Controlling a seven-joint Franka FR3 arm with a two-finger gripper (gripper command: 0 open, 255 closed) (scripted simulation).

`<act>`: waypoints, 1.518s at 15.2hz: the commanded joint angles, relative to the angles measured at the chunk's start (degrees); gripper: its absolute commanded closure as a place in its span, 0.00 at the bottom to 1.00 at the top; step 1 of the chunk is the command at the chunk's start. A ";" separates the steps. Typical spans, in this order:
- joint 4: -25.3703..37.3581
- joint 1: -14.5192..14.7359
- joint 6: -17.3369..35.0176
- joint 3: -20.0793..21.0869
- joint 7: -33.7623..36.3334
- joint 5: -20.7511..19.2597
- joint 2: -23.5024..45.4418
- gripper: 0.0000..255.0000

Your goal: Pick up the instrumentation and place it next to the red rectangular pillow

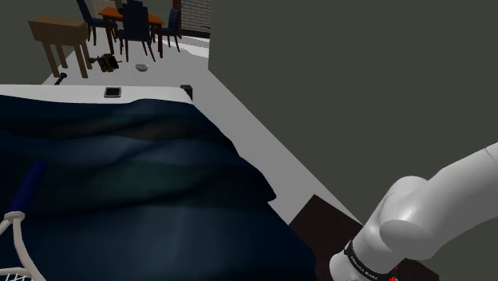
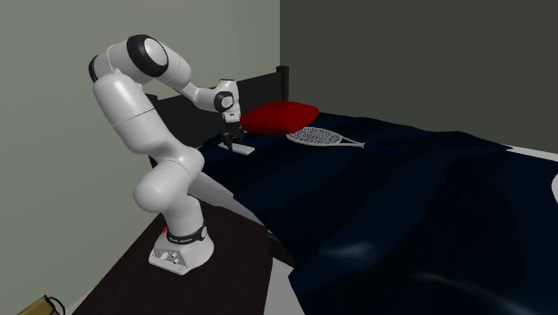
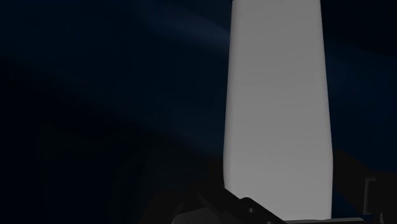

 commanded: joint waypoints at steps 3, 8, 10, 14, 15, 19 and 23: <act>-0.17 -0.60 0.45 0.73 -0.05 0.11 0.06 1.00; -0.17 -0.60 0.45 0.73 -0.05 0.11 0.06 0.00; -0.17 -0.60 0.45 0.73 -0.05 0.11 0.06 0.00; 0.53 2.46 -1.44 -2.84 0.21 -0.40 -0.17 0.00; 1.31 5.19 -3.38 -6.12 0.39 -0.79 -0.53 0.00; 2.98 8.80 -7.15 -10.91 0.03 -0.58 -2.03 0.00; 2.98 8.79 -7.15 -10.91 0.02 -0.57 -2.04 0.00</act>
